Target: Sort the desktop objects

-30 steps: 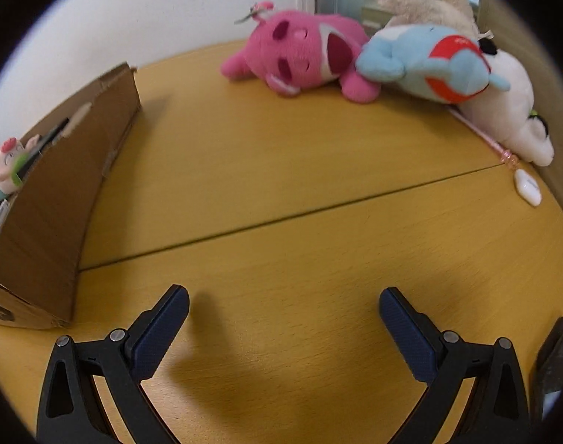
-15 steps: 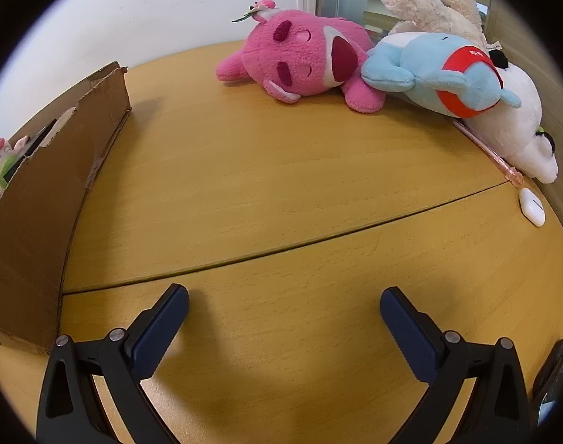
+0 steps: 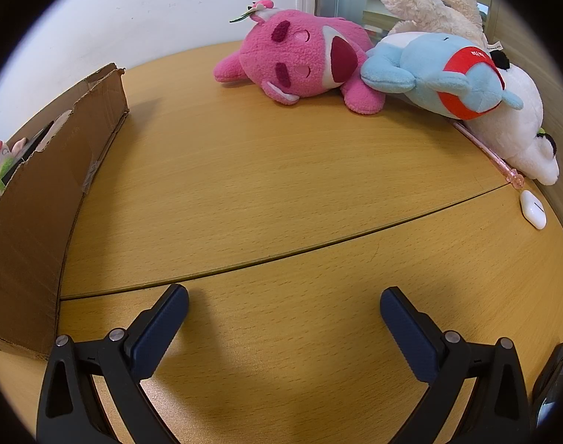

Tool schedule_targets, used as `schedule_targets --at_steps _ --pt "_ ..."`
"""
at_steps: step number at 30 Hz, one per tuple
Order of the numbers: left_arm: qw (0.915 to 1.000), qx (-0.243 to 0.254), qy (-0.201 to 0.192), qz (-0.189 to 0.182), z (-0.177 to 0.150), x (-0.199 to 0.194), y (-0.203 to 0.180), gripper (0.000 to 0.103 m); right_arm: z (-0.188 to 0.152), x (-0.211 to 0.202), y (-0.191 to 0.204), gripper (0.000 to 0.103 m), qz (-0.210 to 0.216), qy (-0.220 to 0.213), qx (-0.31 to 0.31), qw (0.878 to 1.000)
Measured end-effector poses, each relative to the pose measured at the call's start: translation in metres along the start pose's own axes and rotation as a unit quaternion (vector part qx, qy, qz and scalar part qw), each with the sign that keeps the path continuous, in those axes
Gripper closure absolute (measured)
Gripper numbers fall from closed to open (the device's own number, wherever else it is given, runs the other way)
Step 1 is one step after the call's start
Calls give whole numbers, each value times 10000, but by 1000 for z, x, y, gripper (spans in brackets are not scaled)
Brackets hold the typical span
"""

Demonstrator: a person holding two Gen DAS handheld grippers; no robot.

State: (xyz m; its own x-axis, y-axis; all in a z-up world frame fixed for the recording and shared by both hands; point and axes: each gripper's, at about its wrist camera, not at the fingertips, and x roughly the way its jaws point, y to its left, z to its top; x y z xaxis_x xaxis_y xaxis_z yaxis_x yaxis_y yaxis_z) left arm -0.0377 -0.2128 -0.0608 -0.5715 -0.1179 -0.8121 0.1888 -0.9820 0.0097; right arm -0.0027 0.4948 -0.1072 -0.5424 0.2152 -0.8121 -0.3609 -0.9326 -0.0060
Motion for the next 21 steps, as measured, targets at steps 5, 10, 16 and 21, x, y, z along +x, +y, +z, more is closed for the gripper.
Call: schedule_targets --at_steps 5,10,16,21 --pt "10000 0 -1 2 0 1 0 0 0 0 0 0 1 -1 0 10000" --pt "10000 -2 -3 5 -1 1 -1 0 0 0 0 0 1 -3 -1 10000" --pt "10000 -2 -5 8 -2 0 -1 0 0 1 -1 0 1 -3 -1 10000" --pt "10000 -3 -3 10 -1 1 -1 0 0 1 -1 0 1 -3 0 10000"
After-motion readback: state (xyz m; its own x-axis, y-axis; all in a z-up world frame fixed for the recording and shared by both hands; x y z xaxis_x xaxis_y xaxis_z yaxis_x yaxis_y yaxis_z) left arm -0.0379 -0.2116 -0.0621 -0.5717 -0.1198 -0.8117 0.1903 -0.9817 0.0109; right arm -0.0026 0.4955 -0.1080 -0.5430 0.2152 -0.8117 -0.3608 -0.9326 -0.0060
